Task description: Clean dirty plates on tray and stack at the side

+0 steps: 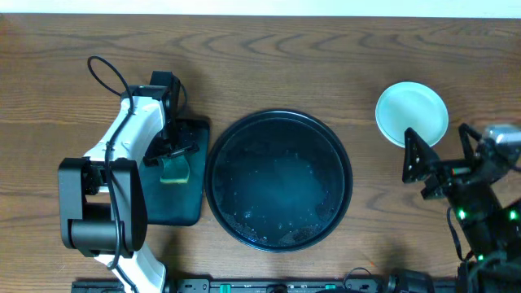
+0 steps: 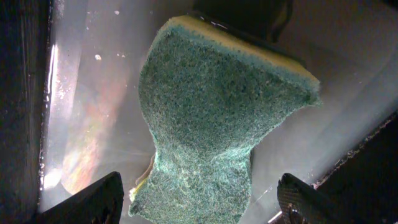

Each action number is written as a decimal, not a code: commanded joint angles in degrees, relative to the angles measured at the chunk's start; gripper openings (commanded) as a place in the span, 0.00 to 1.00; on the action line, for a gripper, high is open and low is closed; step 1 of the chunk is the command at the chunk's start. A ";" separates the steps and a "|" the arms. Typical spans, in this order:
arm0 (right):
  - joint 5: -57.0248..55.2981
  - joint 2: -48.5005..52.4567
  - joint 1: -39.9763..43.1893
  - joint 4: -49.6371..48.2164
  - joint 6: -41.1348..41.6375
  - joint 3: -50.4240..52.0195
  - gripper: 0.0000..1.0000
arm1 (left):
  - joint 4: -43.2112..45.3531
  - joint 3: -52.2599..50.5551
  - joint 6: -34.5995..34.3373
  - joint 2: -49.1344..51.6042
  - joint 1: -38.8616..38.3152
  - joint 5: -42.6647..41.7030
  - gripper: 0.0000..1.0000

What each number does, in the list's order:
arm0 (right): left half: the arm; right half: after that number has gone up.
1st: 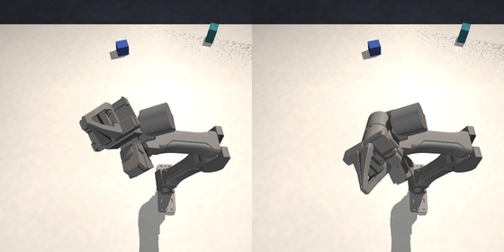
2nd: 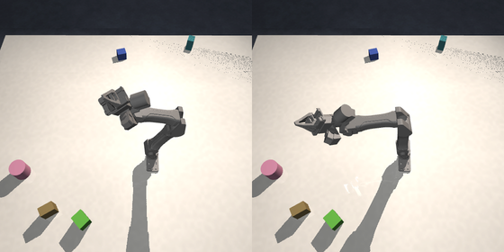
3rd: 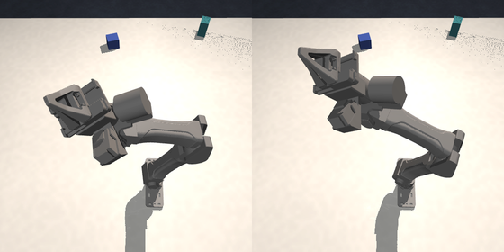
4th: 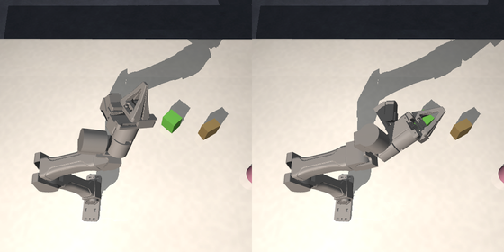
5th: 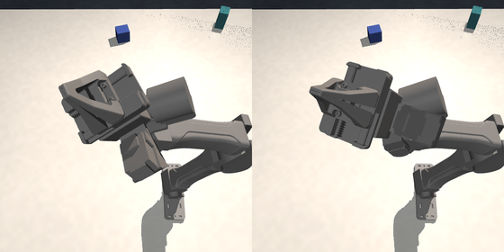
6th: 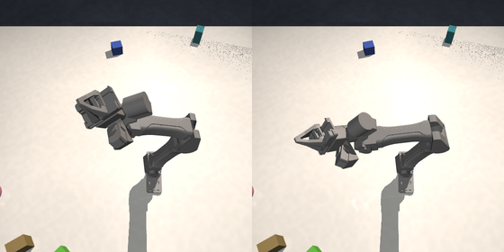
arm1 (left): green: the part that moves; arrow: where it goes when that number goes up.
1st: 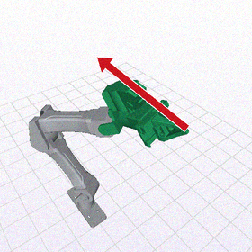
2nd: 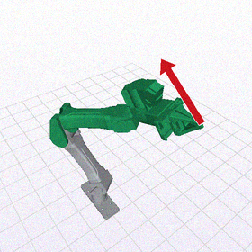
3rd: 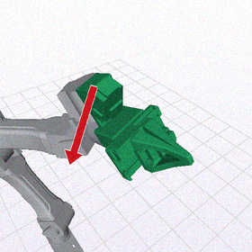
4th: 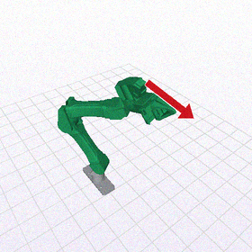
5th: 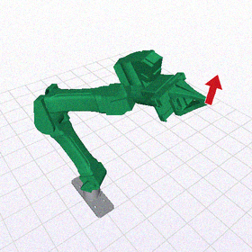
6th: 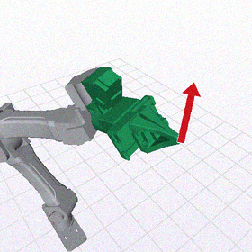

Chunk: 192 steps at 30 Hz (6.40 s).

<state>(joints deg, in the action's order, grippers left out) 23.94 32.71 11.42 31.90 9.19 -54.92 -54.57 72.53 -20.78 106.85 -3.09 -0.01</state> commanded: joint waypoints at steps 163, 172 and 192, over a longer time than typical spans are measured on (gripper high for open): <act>-6.10 -32.44 -11.63 -29.07 -19.12 54.62 0.99 | -0.17 -0.17 0.13 -0.07 0.28 0.52 0.80; -6.10 -32.44 -11.63 -29.07 -19.12 54.60 0.99 | -0.17 -0.17 0.13 -0.07 0.28 0.52 0.80; -6.10 -32.22 -11.63 -29.09 -19.12 54.60 0.99 | -0.37 -0.17 0.74 -0.11 0.28 1.55 0.80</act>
<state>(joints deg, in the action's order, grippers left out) 18.39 0.69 0.19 2.55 -9.50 -0.40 -54.61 72.53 -20.78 106.85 -3.09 0.01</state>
